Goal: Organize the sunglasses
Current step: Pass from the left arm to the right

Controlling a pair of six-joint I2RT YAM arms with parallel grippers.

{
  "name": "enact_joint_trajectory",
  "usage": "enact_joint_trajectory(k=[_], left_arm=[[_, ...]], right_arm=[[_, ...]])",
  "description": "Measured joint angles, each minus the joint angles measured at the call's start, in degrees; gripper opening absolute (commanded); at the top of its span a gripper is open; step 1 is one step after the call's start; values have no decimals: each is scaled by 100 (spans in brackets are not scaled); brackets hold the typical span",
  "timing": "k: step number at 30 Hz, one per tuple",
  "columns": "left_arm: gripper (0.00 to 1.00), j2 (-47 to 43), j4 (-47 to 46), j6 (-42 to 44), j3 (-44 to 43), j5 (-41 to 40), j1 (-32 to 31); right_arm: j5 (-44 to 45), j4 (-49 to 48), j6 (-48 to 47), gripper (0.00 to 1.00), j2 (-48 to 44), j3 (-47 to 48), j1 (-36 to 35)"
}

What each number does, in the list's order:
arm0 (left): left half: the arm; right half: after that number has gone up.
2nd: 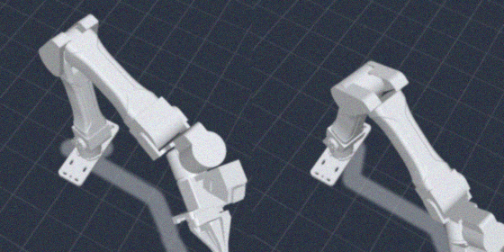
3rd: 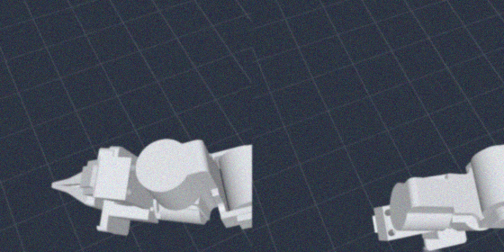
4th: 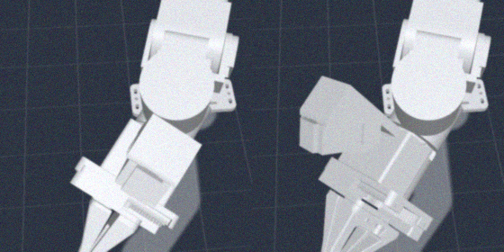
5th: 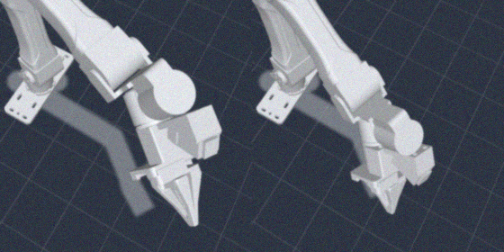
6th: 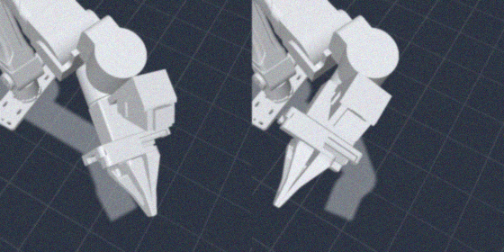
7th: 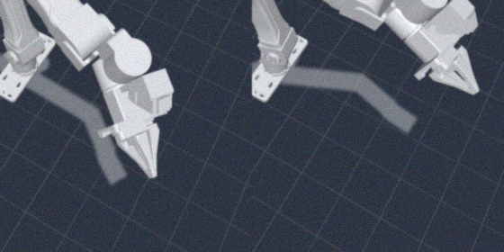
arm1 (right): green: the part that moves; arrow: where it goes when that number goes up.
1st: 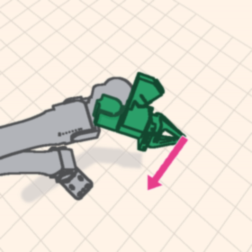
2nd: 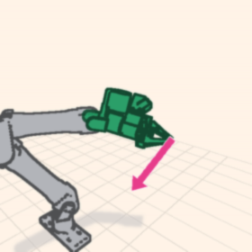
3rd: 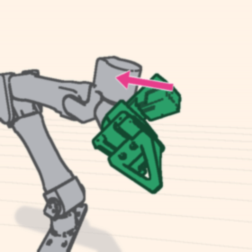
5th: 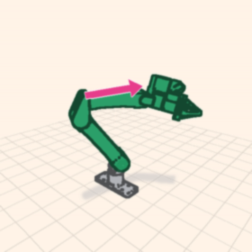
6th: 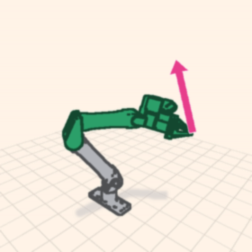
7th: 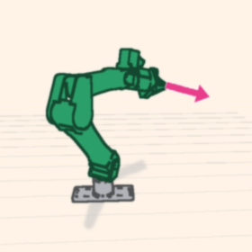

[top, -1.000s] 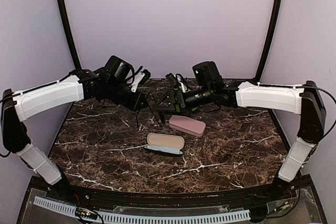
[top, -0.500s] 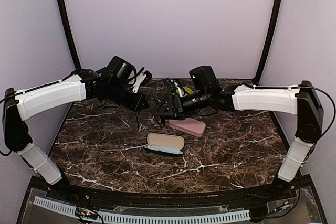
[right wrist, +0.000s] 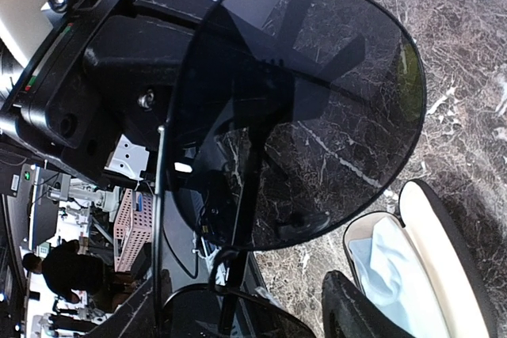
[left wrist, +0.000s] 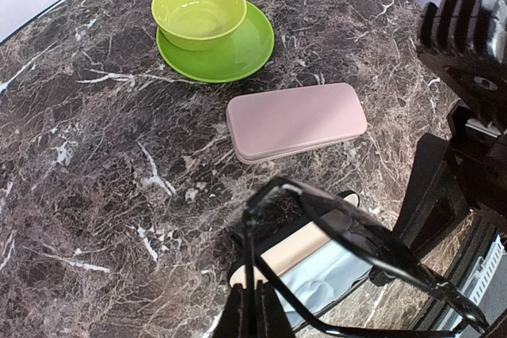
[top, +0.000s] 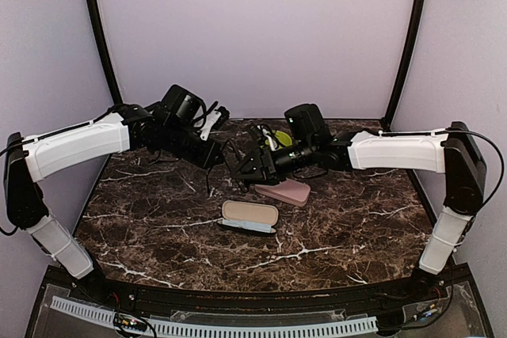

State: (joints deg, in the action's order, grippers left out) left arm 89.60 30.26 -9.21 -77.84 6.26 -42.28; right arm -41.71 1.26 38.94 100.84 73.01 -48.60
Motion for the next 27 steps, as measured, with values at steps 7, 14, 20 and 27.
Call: enact_joint_trajectory(k=[7,14,20,27], left_arm=[[0,0,0,2,0,-35,0],[6,17,0,-20,0,-57,0],[21,20,-7,-87,0,-74,0],[32,17,-11,-146,4,-101,0]], right_arm=[[-55,-2,44,57,0,-2,0],[-50,-2,55,51,0,0,0],[-48,-2,61,49,0,-4,0],[-42,-63,90,47,0,-85,46]])
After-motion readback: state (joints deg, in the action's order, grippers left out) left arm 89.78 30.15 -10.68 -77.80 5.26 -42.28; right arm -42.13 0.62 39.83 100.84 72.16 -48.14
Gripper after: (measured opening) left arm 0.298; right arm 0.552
